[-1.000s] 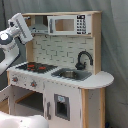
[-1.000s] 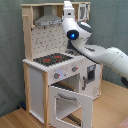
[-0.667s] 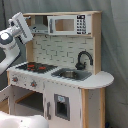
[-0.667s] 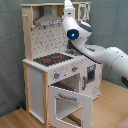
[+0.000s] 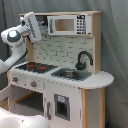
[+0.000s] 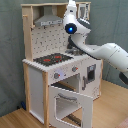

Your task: Play with the kitchen

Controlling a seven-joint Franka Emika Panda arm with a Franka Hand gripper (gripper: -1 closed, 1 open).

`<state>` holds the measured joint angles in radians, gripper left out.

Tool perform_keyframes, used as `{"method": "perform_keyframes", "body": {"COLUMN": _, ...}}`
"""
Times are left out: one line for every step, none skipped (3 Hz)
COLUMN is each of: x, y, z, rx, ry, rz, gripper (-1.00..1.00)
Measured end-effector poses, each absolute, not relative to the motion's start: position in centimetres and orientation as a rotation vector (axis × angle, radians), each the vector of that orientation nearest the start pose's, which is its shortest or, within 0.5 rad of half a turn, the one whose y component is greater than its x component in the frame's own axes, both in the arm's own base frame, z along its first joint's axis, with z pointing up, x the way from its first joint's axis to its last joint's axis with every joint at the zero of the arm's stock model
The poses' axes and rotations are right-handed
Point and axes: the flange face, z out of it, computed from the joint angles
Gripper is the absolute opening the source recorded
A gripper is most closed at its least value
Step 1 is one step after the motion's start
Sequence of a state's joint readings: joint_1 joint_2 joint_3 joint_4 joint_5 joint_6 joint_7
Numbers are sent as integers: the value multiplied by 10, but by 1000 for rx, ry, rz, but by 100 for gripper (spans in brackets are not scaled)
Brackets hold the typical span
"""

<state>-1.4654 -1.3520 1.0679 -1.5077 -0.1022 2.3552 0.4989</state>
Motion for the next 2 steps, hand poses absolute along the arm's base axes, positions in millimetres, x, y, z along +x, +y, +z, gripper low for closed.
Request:
{"method": "perform_keyframes", "body": {"x": 496, "y": 360, "z": 712, "rx": 1498, "ry": -227, "rz": 1381, "gripper": -100}}
{"method": "perform_keyframes", "body": {"x": 487, "y": 339, "z": 724, "rx": 1507, "ry": -337, "rz": 1316, "gripper": -100}}
